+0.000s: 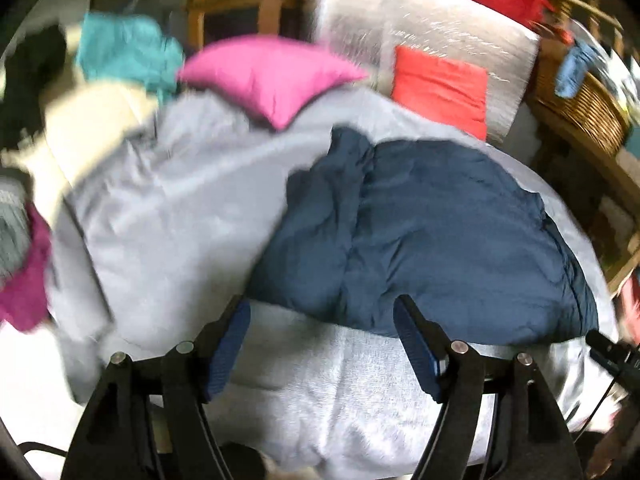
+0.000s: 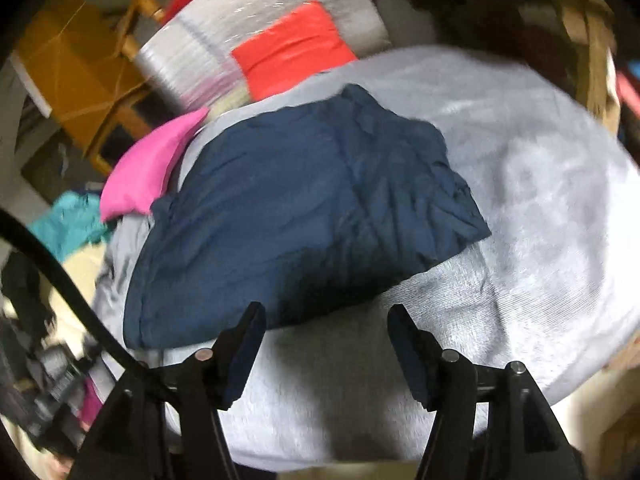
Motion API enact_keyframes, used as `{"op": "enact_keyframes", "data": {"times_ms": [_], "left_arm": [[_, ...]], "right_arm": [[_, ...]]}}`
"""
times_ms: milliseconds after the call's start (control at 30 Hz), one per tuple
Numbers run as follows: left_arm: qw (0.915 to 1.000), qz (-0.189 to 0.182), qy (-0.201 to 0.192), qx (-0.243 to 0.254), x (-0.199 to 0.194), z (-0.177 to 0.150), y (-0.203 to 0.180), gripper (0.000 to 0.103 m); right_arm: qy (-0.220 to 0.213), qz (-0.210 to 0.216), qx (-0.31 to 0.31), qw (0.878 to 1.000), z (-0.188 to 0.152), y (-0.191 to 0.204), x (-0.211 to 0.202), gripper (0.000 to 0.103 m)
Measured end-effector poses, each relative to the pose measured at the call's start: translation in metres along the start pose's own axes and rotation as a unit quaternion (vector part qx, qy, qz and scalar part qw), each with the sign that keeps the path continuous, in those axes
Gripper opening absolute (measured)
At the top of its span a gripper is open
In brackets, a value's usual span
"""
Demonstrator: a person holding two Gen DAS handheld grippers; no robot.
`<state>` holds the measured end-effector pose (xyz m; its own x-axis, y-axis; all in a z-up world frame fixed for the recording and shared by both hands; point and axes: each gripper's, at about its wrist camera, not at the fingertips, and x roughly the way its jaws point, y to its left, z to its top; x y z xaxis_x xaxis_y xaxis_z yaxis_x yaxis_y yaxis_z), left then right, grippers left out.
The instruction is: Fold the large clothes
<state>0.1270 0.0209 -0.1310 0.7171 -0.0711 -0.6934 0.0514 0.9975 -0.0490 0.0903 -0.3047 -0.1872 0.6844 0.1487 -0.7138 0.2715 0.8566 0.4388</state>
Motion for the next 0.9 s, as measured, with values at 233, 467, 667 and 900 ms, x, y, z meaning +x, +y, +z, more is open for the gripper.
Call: {"op": "enact_keyframes", "data": {"times_ms": [233,467,667,900], "left_arm": [[0.9921,0.045,-0.092,0.074,-0.072,0.015,-0.024,0.087],[0.9856,0.047,-0.141,0.081,-0.127,0.026,-0.034,0.09],[0.9828,0.047,-0.167,0.062,-0.162,0.031,-0.031,0.095],[0.9793,0.069,-0.181,0.058,-0.19,0.034,-0.036,0.098]], "right_arm": [[-0.056,-0.03,-0.12,0.991,-0.004,0.057,-0.064,0.066],[-0.114,-0.046,-0.171,0.978,-0.012,0.092,-0.122,0.071],[-0.17,-0.06,-0.177,0.968,-0.018,0.108,-0.17,0.075],[-0.186,-0.048,-0.166,0.967,-0.026,0.119,-0.189,0.077]]}}
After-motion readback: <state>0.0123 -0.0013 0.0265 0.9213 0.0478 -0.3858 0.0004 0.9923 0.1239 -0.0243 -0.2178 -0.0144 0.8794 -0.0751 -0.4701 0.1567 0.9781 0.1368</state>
